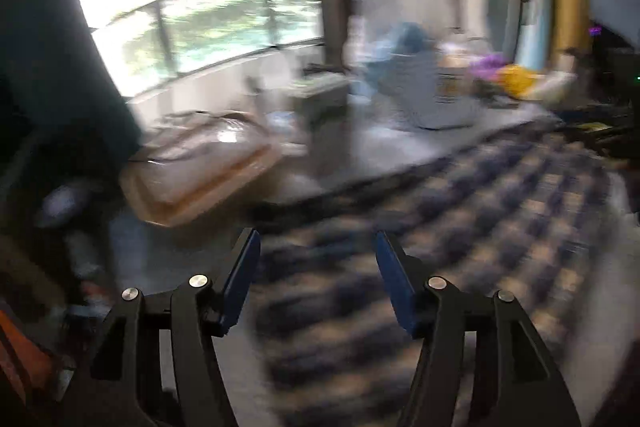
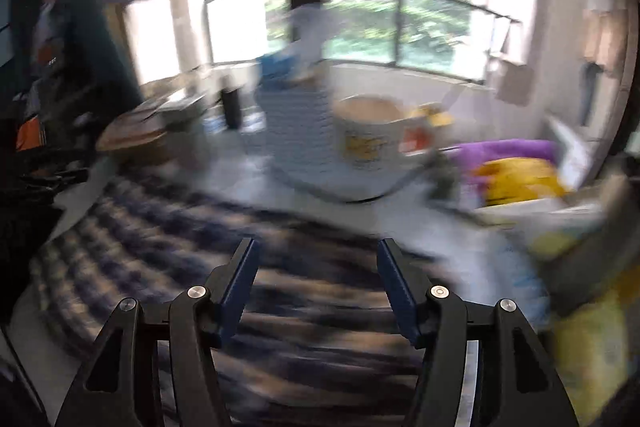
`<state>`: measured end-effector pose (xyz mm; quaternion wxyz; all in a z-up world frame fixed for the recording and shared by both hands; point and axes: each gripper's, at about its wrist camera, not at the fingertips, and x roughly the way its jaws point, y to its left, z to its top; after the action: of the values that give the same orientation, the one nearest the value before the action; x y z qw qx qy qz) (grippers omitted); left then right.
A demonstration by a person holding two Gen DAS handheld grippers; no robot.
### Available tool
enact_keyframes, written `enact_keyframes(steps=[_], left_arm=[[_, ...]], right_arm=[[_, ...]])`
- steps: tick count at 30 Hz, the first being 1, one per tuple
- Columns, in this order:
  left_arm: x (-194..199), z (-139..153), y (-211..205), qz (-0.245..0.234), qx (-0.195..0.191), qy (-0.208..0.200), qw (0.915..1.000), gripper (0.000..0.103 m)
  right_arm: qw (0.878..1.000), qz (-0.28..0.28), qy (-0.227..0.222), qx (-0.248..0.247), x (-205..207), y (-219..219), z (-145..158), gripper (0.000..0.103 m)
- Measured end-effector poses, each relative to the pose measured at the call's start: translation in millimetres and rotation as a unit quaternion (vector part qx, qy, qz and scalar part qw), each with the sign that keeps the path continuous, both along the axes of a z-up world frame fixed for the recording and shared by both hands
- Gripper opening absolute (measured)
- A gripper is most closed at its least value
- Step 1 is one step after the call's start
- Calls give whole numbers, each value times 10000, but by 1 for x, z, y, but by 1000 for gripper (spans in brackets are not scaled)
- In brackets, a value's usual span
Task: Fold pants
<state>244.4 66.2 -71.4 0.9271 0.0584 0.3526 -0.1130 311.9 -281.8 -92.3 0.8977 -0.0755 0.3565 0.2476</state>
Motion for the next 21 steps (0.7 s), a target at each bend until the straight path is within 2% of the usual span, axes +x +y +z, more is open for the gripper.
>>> enact_keyframes(steps=[1, 3, 8, 10, 12, 14, 16, 19, 21], left_arm=[[0, -8, -6, -198, -144, 141, 9996, 60], [7, -21, -12, -322, -140, 332, 9988, 60], [46, -49, -7, -145, -145, 797, 9966, 60], [61, -53, 1, 69, -186, 1066, 9941, 60], [70, -58, 10, 261, -135, 1174, 9926, 60], [71, -64, 24, 618, -19, 1196, 9909, 60], [62, -65, 31, 603, -138, 1141, 9915, 60], [51, -66, 35, 851, 308, 1048, 9904, 62], [44, -66, 46, 1024, 273, 1061, 9887, 62]], right_arm=[[9999, 67, 89, -33, 1, 10, -7, 63], [9991, 154, 385, -77, 3, 32, -23, 63], [9948, 122, 1001, -174, 8, 67, -59, 64], [9920, 52, 1235, -266, 13, 74, -75, 69], [9922, 94, 1226, -214, 10, 78, -77, 79], [9916, 130, 1261, -258, 9, 80, -78, 79], [9912, 147, 1273, -327, 6, 79, -78, 79], [9913, 89, 1189, -550, -6, 69, -76, 79], [9917, -71, 1105, -656, -15, 54, -75, 79]])
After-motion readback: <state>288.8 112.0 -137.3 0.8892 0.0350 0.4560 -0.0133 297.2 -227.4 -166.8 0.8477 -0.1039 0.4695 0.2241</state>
